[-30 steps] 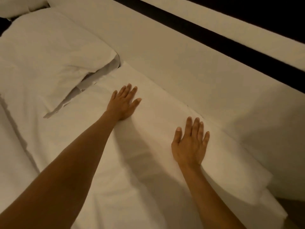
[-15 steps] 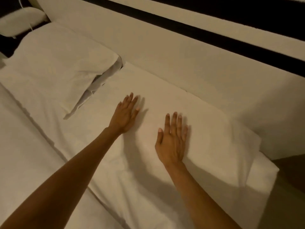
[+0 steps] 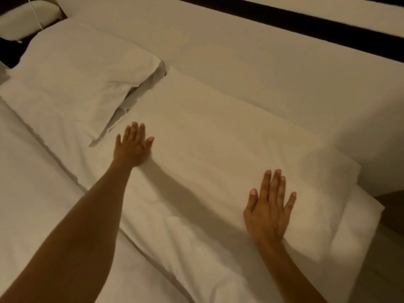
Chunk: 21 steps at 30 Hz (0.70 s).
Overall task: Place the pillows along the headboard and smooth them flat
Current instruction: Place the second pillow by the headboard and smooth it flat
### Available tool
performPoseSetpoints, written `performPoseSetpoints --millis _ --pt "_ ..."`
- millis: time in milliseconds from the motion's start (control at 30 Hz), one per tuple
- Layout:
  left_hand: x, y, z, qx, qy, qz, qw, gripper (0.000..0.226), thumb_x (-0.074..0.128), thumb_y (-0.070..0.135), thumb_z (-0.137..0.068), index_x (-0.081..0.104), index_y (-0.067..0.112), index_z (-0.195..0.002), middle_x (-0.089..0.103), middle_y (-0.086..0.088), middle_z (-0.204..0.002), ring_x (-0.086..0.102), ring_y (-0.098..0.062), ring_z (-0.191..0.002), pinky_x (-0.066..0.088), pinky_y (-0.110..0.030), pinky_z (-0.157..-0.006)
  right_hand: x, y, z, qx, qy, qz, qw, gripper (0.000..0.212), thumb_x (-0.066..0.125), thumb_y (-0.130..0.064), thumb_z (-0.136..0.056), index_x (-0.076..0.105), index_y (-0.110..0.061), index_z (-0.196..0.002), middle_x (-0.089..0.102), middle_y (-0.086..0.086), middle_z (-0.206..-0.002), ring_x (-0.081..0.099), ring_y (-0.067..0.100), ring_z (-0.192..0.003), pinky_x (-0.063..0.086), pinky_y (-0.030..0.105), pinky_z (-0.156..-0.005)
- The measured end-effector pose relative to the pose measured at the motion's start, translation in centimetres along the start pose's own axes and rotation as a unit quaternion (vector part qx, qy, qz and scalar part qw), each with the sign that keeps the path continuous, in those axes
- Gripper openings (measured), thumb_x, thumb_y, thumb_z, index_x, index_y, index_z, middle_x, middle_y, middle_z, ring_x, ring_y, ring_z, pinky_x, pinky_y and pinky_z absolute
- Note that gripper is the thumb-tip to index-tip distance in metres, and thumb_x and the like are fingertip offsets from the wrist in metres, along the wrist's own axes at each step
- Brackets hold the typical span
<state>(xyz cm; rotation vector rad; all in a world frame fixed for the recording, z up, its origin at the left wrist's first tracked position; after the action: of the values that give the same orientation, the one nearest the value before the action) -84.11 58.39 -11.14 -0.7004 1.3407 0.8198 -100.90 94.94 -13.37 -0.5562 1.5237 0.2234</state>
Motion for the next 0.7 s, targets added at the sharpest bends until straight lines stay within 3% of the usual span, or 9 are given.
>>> performPoseSetpoints --millis 100,233,367,533,700 --pt "-2.1 -1.0 1.5 0.006 0.019 0.002 1.000 0.066 0.027 0.043 -0.102 0.013 0.006 -0.154 0.012 -0.015 -0.162 0.013 -0.031 -0.149 0.015 -0.050 -0.120 -1.9 0.1 1.4 0.025 0.017 -0.008 1.000 0.064 0.019 -0.037 -0.097 0.020 -0.005 -0.152 0.012 0.014 -0.161 0.012 0.029 -0.150 0.010 0.054 -0.119" --pt "-0.7 2.8 5.9 0.064 0.014 0.081 0.995 0.069 0.024 0.049 -0.100 0.012 0.008 -0.154 0.011 -0.013 -0.162 0.014 -0.029 -0.149 0.018 -0.047 -0.120 -2.0 -6.3 4.6 -0.128 -0.002 -0.058 0.990 0.064 0.032 -0.038 -0.093 0.030 -0.010 -0.150 0.021 0.014 -0.159 0.016 0.034 -0.148 0.015 0.058 -0.116" --pt "3.6 6.0 8.9 0.078 -0.016 0.138 0.987 0.077 0.009 0.065 -0.093 -0.001 0.020 -0.155 -0.003 -0.002 -0.163 -0.001 -0.020 -0.151 0.002 -0.040 -0.118 0.7 -10.5 6.9 -0.221 -0.050 -0.039 0.973 0.061 0.029 -0.041 -0.096 0.032 -0.014 -0.150 0.023 0.009 -0.159 0.024 0.027 -0.147 0.014 0.049 -0.115" --pt "4.8 5.0 8.2 0.070 -0.016 0.112 0.991 0.078 0.011 0.068 -0.091 -0.004 0.024 -0.154 -0.005 -0.001 -0.164 -0.001 -0.021 -0.151 0.006 -0.046 -0.119 2.7 -5.9 7.0 -0.189 -0.063 -0.065 0.978 0.064 0.033 -0.046 -0.097 0.027 -0.015 -0.152 0.021 0.004 -0.160 0.018 0.019 -0.148 0.008 0.043 -0.120" --pt "3.1 2.7 7.6 0.017 -0.049 0.051 0.997 0.082 0.026 0.060 -0.095 0.004 0.008 -0.154 0.003 -0.013 -0.163 0.007 -0.030 -0.150 0.015 -0.051 -0.120 1.0 1.0 8.6 -0.124 -0.008 -0.068 0.990 0.057 0.047 -0.032 -0.095 0.038 -0.010 -0.147 0.034 0.007 -0.155 0.032 0.020 -0.144 0.025 0.046 -0.118"
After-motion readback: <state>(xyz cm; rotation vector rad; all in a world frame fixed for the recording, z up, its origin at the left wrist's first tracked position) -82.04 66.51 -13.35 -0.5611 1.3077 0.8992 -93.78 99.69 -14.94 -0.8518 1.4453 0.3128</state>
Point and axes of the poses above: each hand's wrist, its own z-axis away from the middle knuckle, its own x-axis out of the palm, y = z × x, the point moved 5 cm from there along -z, towards the middle knuckle
